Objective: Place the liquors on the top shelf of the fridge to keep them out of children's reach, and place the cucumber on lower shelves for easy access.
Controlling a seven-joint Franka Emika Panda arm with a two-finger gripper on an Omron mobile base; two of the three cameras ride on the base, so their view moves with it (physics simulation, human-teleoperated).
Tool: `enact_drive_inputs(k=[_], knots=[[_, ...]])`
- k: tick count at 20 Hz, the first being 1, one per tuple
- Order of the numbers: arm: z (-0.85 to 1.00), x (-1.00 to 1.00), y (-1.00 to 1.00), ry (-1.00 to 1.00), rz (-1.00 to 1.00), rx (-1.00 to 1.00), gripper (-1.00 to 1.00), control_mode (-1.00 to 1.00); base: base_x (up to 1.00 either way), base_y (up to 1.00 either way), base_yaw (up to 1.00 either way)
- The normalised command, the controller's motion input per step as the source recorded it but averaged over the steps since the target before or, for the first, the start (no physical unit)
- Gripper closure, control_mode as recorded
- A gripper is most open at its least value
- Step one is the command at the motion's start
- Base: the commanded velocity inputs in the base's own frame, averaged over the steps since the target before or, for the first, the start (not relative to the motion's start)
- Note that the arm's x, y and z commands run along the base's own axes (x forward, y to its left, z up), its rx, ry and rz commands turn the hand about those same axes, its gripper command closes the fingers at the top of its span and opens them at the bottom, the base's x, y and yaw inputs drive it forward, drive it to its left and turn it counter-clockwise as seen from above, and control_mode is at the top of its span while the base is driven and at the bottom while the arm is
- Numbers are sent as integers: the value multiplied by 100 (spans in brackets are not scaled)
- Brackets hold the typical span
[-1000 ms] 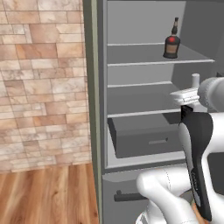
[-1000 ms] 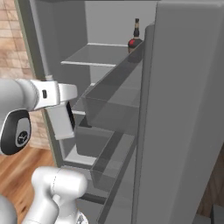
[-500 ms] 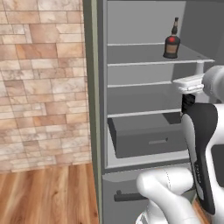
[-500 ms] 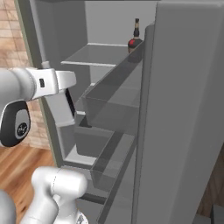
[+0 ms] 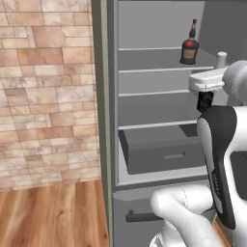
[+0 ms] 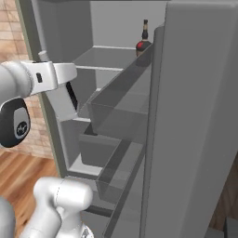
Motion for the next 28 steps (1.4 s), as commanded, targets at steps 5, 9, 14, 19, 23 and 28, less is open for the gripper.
enact_drive_inputs(k=[5, 9, 14, 19, 23, 28], knots=[[54, 2, 9, 9, 0, 5, 100, -100, 0, 0, 0], [26, 12, 0, 4, 0, 7, 100, -100, 0, 0, 0], [0, 27, -4, 0, 2, 9, 100, -100, 0, 0, 0], [-1, 40, 0, 0, 1, 3, 100, -100, 0, 0, 0], [-3, 49, 0, 0, 1, 0, 100, -100, 0, 0, 0], [-6, 51, -13, -1, 3, 2, 100, -100, 0, 0, 0]])
